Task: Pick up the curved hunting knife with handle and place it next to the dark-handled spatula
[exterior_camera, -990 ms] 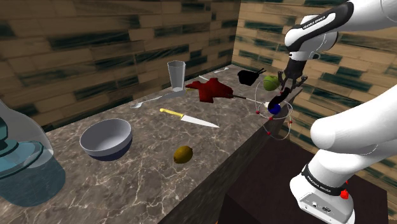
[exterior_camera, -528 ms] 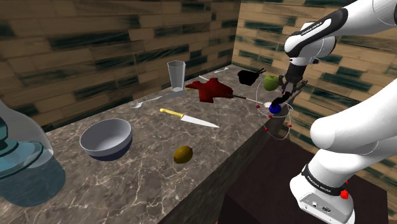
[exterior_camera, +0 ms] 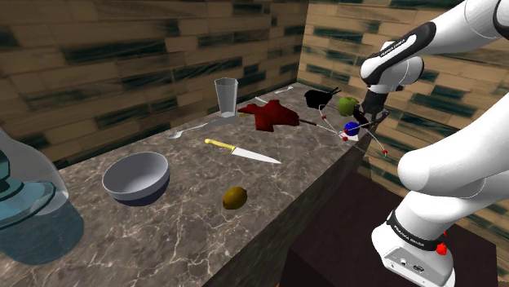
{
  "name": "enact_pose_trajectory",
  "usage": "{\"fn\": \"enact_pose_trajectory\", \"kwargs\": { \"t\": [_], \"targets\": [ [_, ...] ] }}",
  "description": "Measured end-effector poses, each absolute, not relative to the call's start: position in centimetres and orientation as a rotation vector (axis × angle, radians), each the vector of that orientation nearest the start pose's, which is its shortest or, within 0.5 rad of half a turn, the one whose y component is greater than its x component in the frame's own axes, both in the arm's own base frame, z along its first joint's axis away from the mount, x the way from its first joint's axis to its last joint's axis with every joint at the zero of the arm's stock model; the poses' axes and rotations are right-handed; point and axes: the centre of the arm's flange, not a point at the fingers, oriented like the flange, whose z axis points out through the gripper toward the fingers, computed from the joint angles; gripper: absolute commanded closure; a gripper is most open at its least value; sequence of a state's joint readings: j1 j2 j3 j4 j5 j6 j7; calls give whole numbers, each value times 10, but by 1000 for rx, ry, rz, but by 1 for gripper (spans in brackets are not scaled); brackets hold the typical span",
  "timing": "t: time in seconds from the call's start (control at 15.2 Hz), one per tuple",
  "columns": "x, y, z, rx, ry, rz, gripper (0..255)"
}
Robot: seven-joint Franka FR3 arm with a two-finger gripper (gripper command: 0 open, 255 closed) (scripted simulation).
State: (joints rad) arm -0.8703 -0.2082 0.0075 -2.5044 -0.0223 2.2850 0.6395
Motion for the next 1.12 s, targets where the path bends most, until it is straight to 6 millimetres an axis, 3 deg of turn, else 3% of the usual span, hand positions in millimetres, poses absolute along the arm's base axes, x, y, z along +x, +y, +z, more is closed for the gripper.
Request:
{"fn": "enact_pose_trajectory", "kwargs": {
  "t": [0.13, 0.46, 0.53, 0.92, 1.12],
  "targets": [
    [287, -337, 348, -2322, 2140, 36, 255],
    [286, -337, 344, -2321, 2141, 39, 255],
    [286, -337, 344, -2321, 2141, 39, 0],
    [286, -337, 344, -2321, 2141, 40, 0],
    [284, -335, 370, -2321, 2141, 38, 0]
  ]
}}
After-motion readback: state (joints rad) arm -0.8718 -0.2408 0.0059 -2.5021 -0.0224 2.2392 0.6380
